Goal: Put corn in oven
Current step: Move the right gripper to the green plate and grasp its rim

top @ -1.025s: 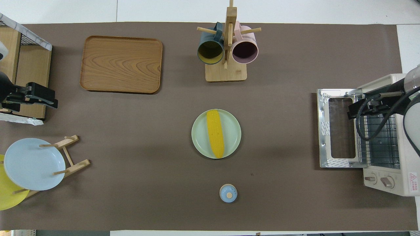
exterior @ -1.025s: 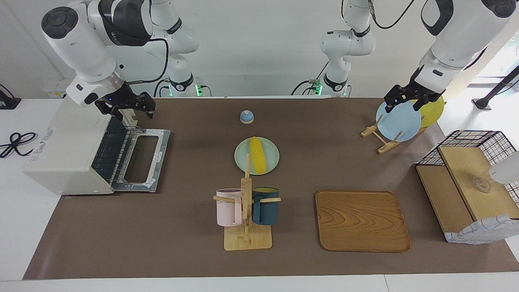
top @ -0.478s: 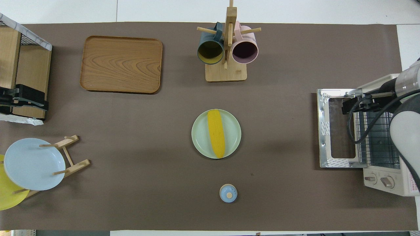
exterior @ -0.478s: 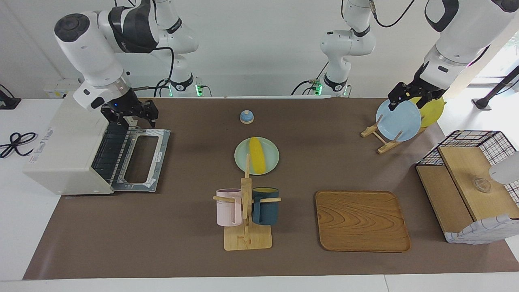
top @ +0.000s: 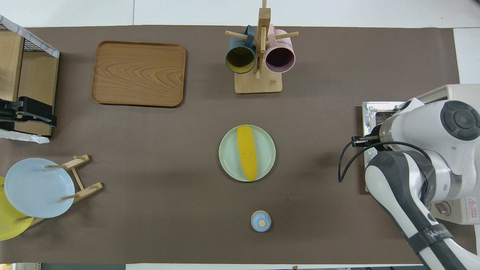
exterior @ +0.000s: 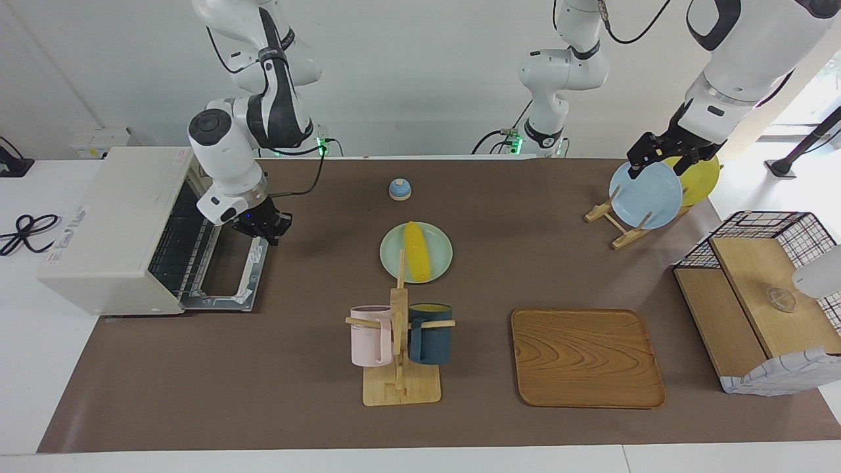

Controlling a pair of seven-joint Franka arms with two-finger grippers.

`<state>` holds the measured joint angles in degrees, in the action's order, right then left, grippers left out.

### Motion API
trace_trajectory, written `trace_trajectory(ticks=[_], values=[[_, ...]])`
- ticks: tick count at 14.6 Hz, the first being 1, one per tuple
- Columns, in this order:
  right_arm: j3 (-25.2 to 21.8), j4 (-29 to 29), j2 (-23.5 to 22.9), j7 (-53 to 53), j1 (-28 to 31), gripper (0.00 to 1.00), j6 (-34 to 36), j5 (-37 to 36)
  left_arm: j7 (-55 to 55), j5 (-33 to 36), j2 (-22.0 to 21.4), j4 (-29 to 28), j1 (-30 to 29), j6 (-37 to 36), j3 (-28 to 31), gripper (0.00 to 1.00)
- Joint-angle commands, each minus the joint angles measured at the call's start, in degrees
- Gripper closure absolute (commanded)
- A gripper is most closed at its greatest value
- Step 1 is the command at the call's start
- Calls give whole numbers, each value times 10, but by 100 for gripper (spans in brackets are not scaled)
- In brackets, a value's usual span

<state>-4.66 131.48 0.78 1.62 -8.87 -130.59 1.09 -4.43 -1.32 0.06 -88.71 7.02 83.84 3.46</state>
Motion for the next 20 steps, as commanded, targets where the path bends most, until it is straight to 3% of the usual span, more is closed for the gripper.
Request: trace_trajectory(ticks=[1,9,12,14,15,18,19,20], values=[[-1,35,-12,2,0,100,-58,8,0,4,-12,-7,-4,2,-4,0],[0,50,-15,16,-3,100,-77,8,5,4,-22,-11,-9,-3,-4,0],[0,35,-17,151,-105,100,-74,8,6,3,-22,-11,-9,-4,-4,0],[0,-12,-30,242,-175,100,-47,8,6,4,-25,-15,-8,-3,-4,0],[0,-45,-38,270,-197,86,-21,8,6,4,-27,-17,-7,-3,-4,0],[0,-153,-80,325,-265,68,45,4,7,4,-27,-20,-7,1,-4,0],[1,-200,-114,369,-292,50,54,4,3,4,-27,-20,-7,0,-4,0],[1,-245,-158,420,-328,42,59,1,4,4,-27,-19,-7,-1,-4,0]])
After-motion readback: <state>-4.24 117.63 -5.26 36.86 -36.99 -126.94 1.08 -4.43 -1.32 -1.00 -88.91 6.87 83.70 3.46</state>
